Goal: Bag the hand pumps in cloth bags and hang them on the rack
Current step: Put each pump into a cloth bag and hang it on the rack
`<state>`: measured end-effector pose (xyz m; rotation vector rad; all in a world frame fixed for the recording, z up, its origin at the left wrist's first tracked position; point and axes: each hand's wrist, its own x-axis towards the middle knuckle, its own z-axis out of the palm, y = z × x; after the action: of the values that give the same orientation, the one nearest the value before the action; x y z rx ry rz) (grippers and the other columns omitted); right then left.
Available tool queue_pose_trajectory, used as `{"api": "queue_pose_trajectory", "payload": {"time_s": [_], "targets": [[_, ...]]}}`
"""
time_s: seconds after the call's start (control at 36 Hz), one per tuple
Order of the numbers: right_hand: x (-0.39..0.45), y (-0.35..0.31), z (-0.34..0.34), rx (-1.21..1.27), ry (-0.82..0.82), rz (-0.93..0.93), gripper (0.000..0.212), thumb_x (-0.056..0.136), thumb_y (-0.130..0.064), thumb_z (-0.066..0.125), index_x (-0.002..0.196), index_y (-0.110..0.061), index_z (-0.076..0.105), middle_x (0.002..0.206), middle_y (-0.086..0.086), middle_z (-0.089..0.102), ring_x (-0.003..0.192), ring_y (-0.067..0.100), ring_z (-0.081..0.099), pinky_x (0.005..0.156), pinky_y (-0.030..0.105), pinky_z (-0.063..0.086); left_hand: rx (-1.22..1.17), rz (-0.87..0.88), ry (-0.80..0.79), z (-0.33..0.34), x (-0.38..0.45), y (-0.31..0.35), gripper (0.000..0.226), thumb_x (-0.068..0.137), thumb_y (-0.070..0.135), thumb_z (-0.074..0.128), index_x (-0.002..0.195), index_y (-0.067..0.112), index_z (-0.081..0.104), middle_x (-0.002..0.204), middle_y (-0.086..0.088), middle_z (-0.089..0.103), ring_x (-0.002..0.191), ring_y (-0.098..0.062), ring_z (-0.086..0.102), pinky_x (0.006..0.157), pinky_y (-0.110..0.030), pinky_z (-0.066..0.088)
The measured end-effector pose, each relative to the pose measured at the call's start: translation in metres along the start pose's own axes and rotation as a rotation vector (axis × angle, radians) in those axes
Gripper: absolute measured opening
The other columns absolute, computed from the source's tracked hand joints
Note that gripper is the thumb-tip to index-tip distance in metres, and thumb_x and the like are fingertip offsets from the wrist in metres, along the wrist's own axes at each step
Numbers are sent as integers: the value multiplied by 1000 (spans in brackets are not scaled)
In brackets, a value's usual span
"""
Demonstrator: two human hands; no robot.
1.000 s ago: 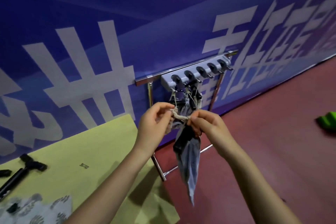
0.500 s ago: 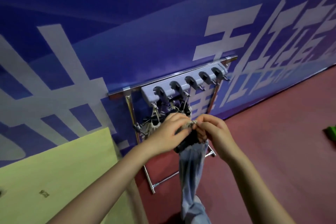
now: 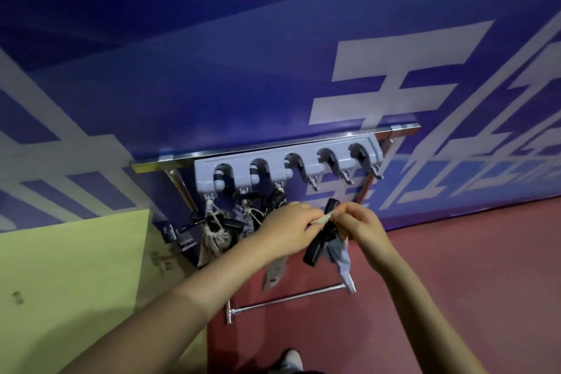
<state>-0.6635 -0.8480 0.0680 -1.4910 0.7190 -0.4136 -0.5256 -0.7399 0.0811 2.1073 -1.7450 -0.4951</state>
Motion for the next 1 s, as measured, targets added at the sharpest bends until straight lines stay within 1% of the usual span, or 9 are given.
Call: {"api": "queue_pose_trajectory", "payload": {"time_s": [0.08,0.17,0.33,0.47,0.58,0.72,0.81,0.92,1.0], "targets": [[18,6,-11,93,3,7,29,95,1,50,69,-8,57,48,-4,41,46,9,38,48,19,35,123,-44,64,-1,16,10,20,97,29,43,103,21,61,85,4,47,96,-23,47,76,-37,41],[39,12,-14,109,-16,-2,29,96,-1,48,70,-10,55,50,-6,42,48,9,39,50,20,37,183,-130,120,-1,32,11,20,96,28,43,102,20,60,98,-4,56,102,-26,46,81,-39,39],[77,27,-11,77,-45,14,25,98,-3,48,75,-9,55,53,-10,52,52,5,48,58,21,45,260,-243,71,6,62,1,25,95,21,43,107,13,63,108,-8,51,111,-28,39,92,-44,38],[91,37,-5,144,-8,47,27,96,0,47,72,-10,55,58,-1,49,54,8,47,59,24,45,291,-205,70,6,74,-11,24,92,22,46,103,12,64,107,-7,48,111,-26,39,89,-42,34],[99,38,-2,155,-16,46,26,97,-2,48,73,-9,55,59,1,49,54,7,47,57,20,46,338,-152,89,4,77,-26,27,91,23,47,108,12,65,108,-6,51,111,-26,40,90,-39,33],[106,48,2,175,9,72,23,97,-4,51,76,-11,57,66,3,52,61,10,50,65,24,47,381,-108,102,7,80,-41,23,90,20,51,102,10,68,105,-4,54,109,-25,44,93,-37,36],[109,53,2,161,6,104,17,96,-6,54,80,-10,60,73,5,58,68,14,55,68,25,49,387,-85,161,20,76,-45,19,88,20,57,93,7,69,97,-6,55,104,-28,51,86,-44,46],[112,55,1,144,13,109,17,93,-3,56,79,-11,61,72,6,60,67,15,56,68,24,49,393,-48,168,35,67,-53,32,88,24,40,101,8,65,106,-5,59,115,-24,47,86,-41,51],[113,58,1,116,34,108,18,92,-4,58,77,-11,63,72,5,61,68,13,57,68,23,49,362,-35,181,36,67,-53,42,87,27,31,103,8,65,109,-5,60,117,-22,44,86,-41,52]]}}
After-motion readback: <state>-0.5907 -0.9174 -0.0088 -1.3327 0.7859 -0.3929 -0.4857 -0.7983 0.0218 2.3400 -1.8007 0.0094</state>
